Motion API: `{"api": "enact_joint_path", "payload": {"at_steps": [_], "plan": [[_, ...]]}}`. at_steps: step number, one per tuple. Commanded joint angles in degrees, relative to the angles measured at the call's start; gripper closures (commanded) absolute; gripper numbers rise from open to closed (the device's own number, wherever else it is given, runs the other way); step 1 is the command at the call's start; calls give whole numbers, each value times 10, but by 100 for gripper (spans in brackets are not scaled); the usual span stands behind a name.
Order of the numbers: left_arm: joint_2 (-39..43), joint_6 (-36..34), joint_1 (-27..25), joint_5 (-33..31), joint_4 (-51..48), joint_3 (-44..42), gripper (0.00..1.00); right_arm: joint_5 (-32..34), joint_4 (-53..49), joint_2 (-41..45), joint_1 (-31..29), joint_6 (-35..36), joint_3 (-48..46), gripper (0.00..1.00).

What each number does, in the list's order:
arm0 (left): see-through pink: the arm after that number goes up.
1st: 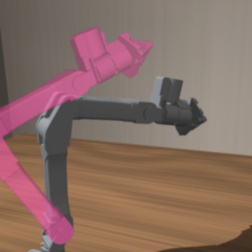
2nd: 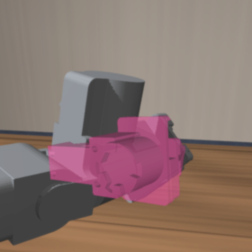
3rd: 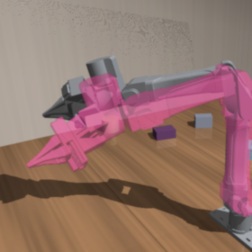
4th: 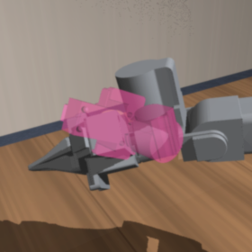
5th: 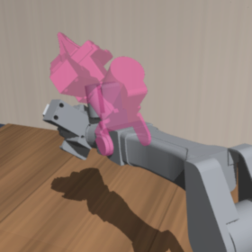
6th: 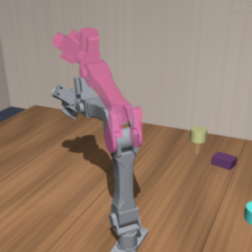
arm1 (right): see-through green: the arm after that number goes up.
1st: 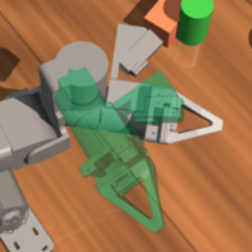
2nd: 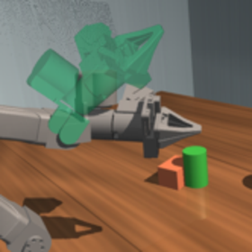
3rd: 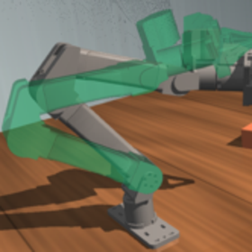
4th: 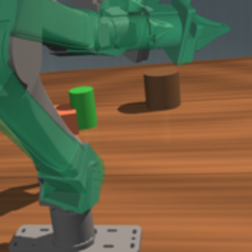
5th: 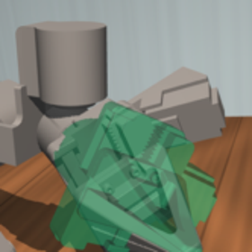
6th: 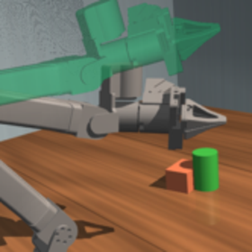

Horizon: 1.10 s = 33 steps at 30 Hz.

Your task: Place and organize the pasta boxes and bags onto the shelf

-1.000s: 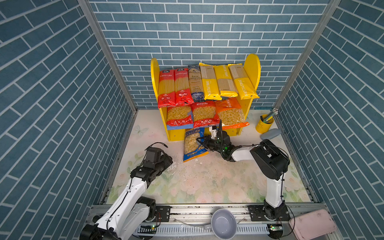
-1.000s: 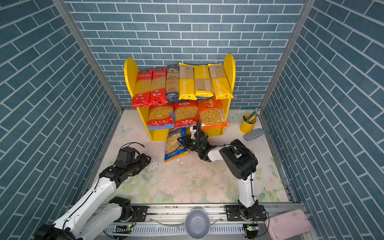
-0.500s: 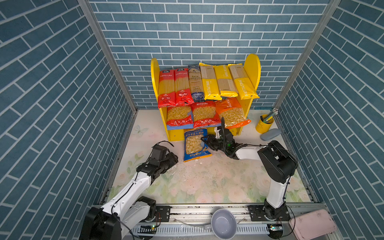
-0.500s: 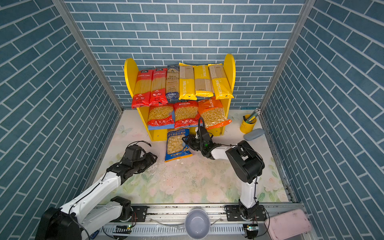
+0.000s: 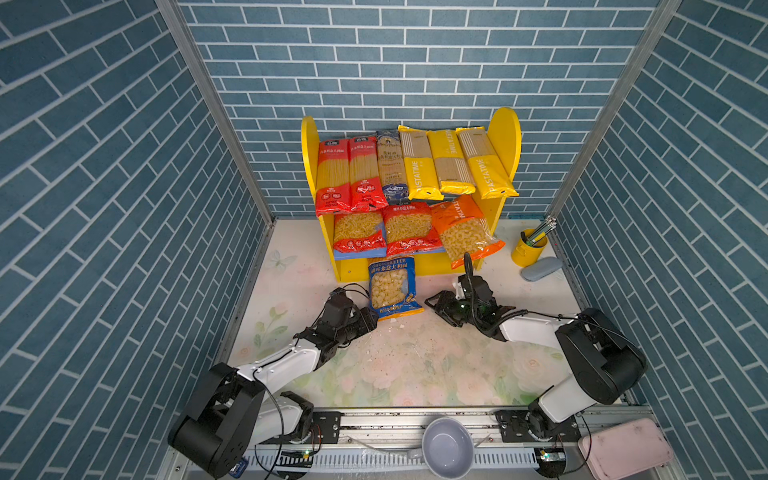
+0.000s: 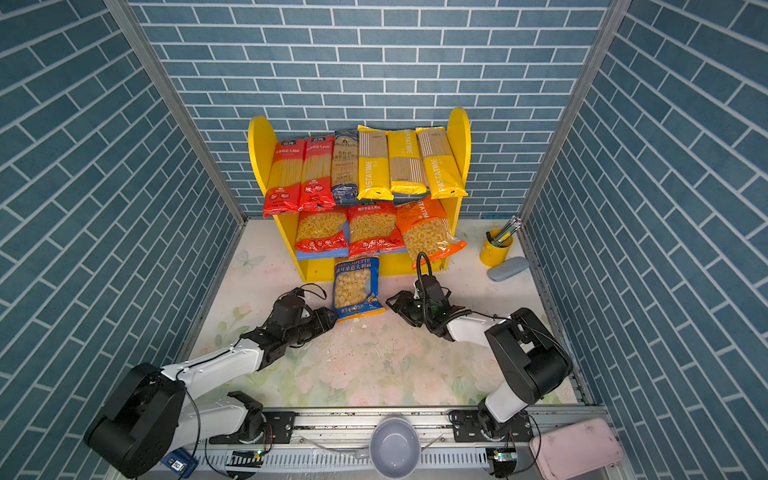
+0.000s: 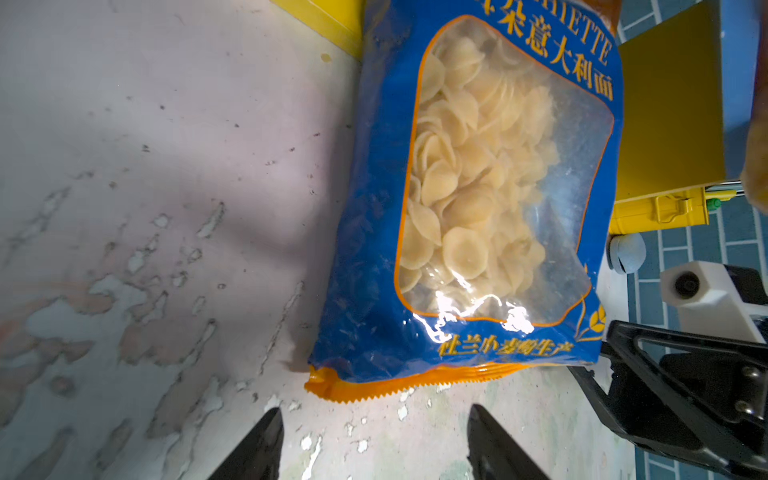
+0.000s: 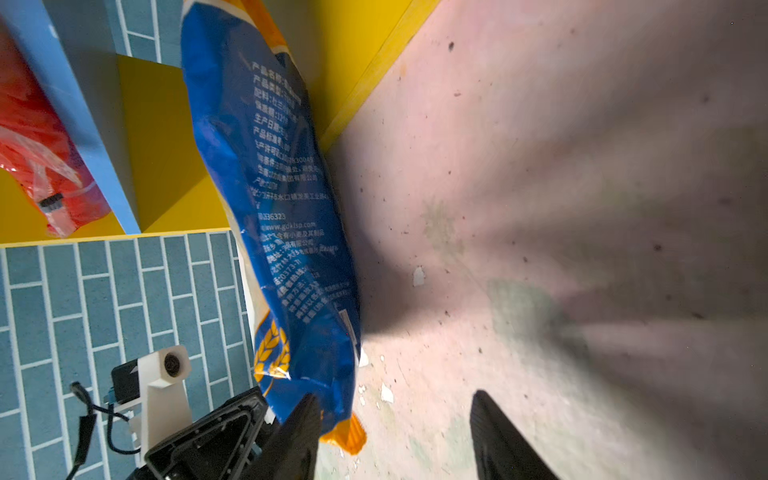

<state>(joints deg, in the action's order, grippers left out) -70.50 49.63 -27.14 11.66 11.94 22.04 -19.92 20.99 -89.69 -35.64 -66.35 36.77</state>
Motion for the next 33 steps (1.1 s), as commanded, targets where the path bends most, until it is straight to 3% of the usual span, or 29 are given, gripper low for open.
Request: {"api": "enact_joint_path", "payload": {"at_steps": [1,12,22,33], "plan": [[-19,3,-7,-2,59,-9,31,17,15,22,-19,-16,-4,38],[-13,7,-9,-15,58,-16,33,59,55,-3,-90,-35,0,36],[-6,4,-8,-18,56,-17,35,143,92,-99,-157,-79,64,39],[69,-18,-2,-48,-20,-17,37,164,205,-207,-157,-103,134,68]]}}
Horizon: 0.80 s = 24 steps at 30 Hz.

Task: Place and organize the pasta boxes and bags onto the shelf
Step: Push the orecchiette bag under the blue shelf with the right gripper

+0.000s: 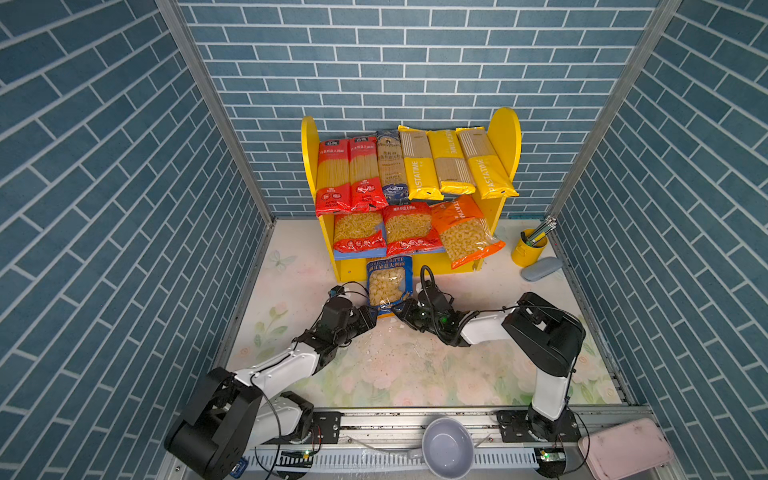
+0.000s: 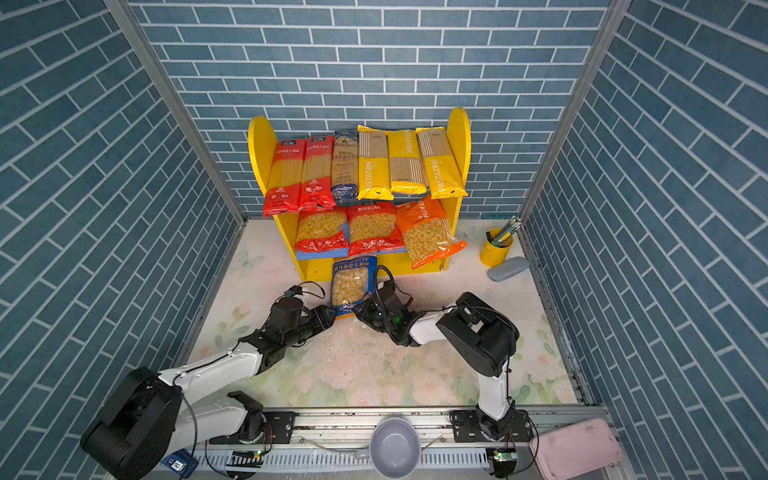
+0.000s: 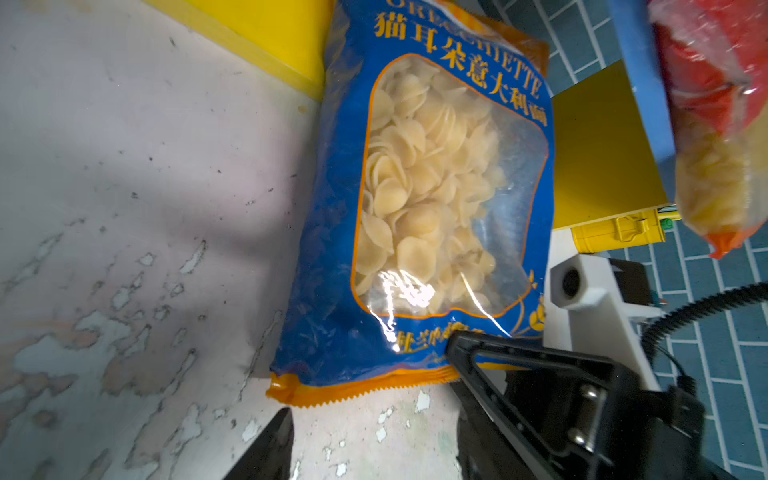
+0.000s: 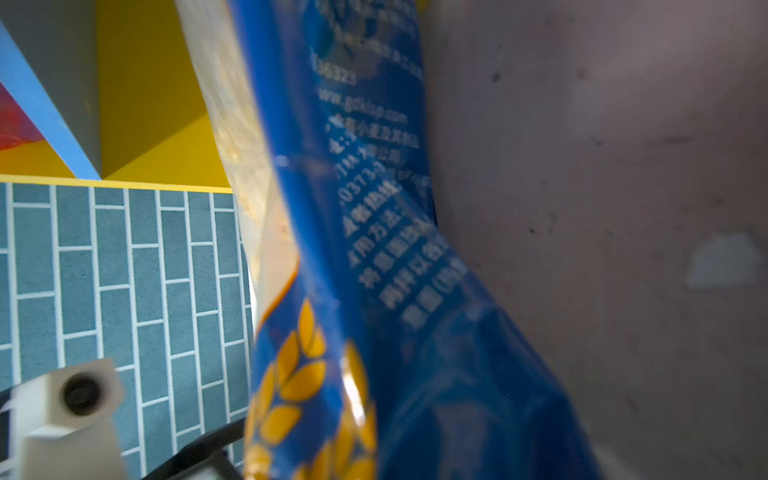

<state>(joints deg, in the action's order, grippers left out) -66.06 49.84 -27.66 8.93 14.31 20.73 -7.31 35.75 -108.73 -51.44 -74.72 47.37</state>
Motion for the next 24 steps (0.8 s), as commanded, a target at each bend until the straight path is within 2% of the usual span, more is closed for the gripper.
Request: {"api": "enact_joint_path", "payload": {"at_steps": [1,6,13,24], "plan": [[36,-24,7,-24,-56,-5,37,41,68,-21,2,-23,32,70],[87,-30,35,-23,-97,-14,37,44,114,-43,18,-45,48,77],[134,-44,59,-22,-143,-15,36,46,182,-91,34,-90,87,79],[137,-43,64,-18,-149,-17,36,85,210,-165,32,-170,180,81]]}}
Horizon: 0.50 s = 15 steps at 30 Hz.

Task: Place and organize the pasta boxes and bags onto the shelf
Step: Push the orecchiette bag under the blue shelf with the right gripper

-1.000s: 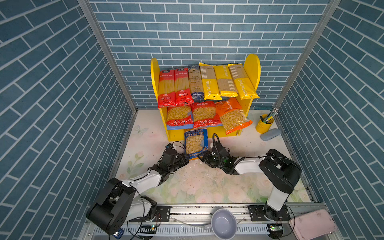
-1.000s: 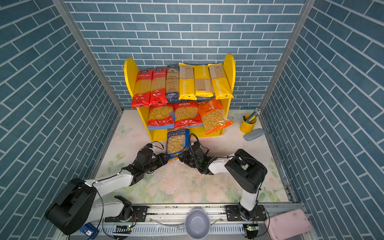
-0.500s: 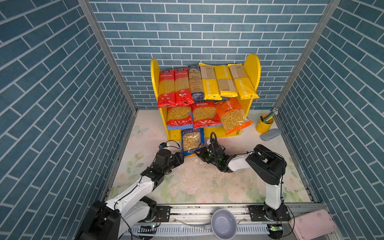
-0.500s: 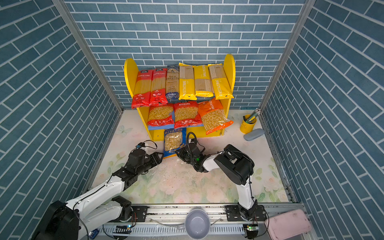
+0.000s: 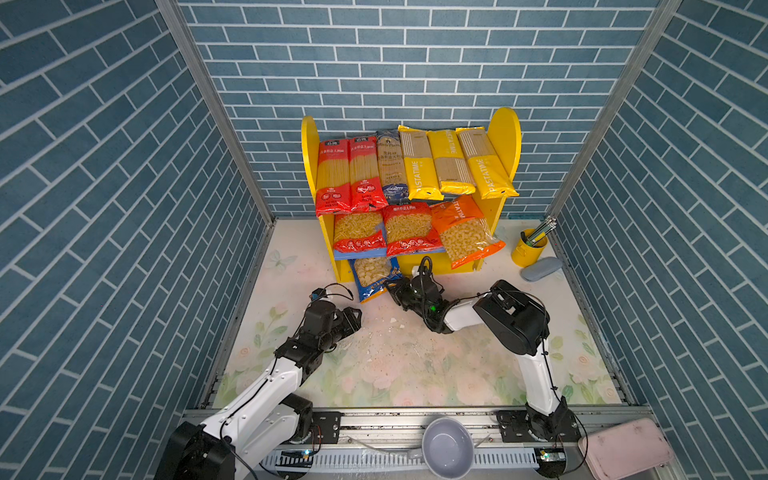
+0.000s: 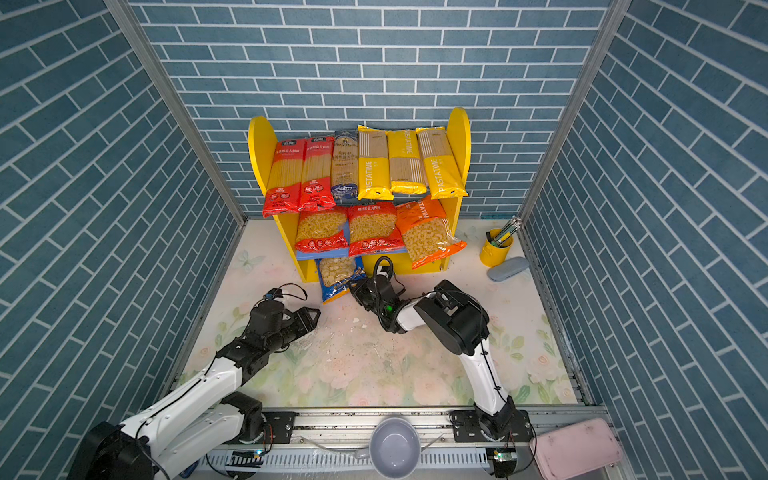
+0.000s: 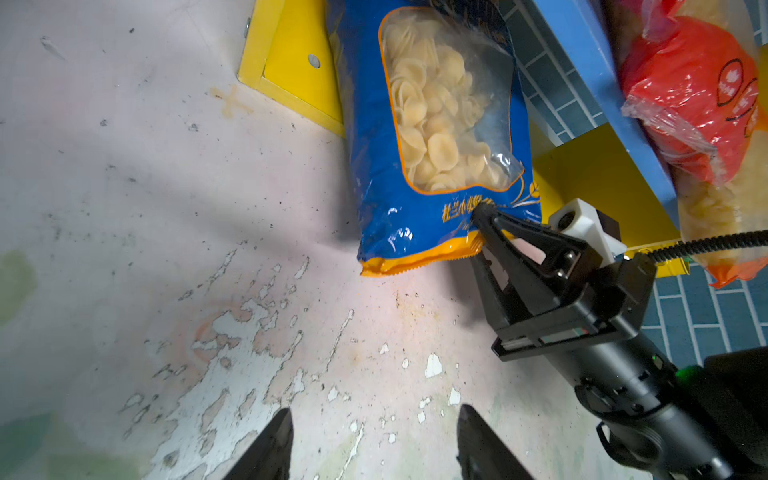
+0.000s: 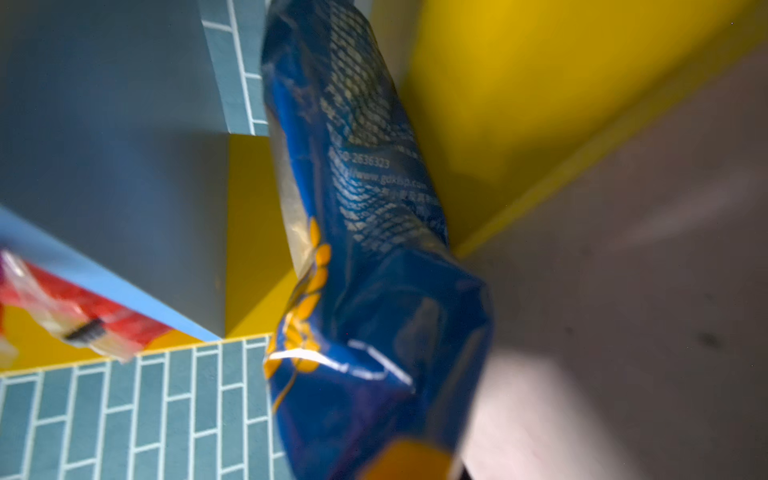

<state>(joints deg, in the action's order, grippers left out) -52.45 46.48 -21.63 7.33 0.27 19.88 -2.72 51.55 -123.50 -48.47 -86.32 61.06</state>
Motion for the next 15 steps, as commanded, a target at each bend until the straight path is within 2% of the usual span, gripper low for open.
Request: {"api": "enact_joint_path", "payload": {"at_steps": [1,5,15], "plan": [[1,-11,4,-3,-10,-8,36,48,55,-17,0,-64,49,81],[-1,-11,5,-3,-11,-6,36,94,70,-50,-11,-99,62,83],[-3,-14,14,-1,-18,-5,36,150,65,-104,-37,-144,112,84]]}}
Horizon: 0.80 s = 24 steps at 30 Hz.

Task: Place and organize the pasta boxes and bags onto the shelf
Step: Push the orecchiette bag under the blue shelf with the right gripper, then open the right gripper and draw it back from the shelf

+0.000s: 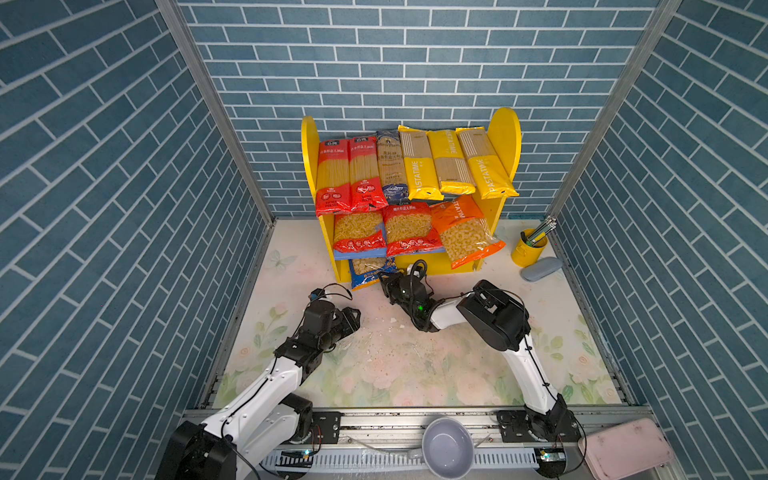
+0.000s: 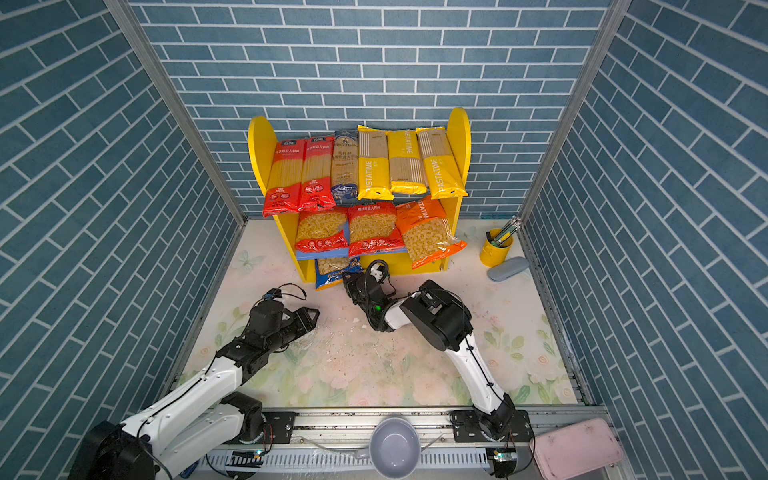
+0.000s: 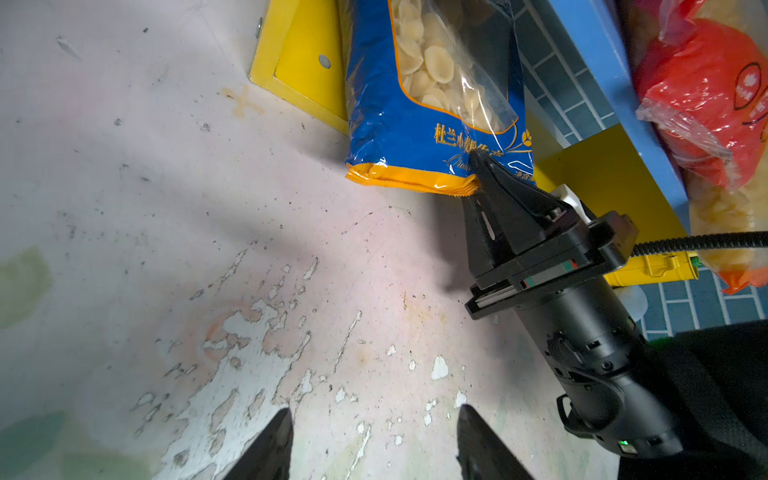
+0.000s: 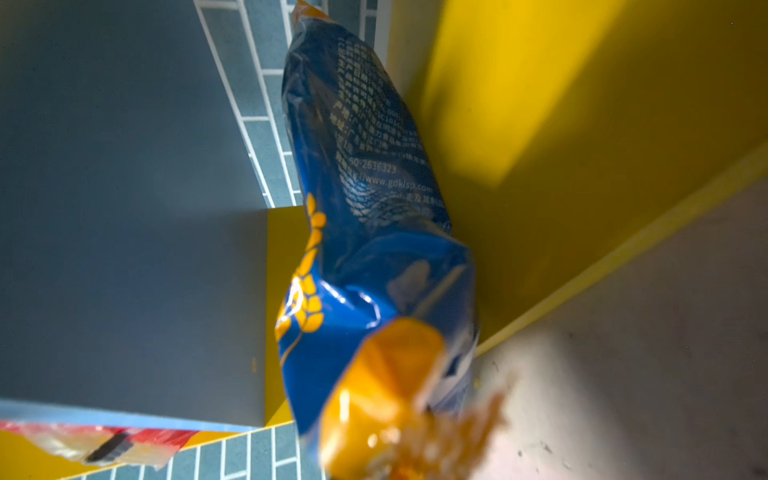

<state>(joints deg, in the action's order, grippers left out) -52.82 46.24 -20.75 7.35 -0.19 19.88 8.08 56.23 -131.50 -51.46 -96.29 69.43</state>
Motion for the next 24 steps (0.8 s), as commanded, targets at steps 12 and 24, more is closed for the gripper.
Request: {"api": "enact_joint_path", "payload": {"at_steps": [12,24], "plan": [[49,-25,30,-13,-71,-3,36,94,-12,-32,-42,-87,46,86],[55,-33,33,-24,-85,19,36,81,7,28,-43,-96,-39,51]]}}
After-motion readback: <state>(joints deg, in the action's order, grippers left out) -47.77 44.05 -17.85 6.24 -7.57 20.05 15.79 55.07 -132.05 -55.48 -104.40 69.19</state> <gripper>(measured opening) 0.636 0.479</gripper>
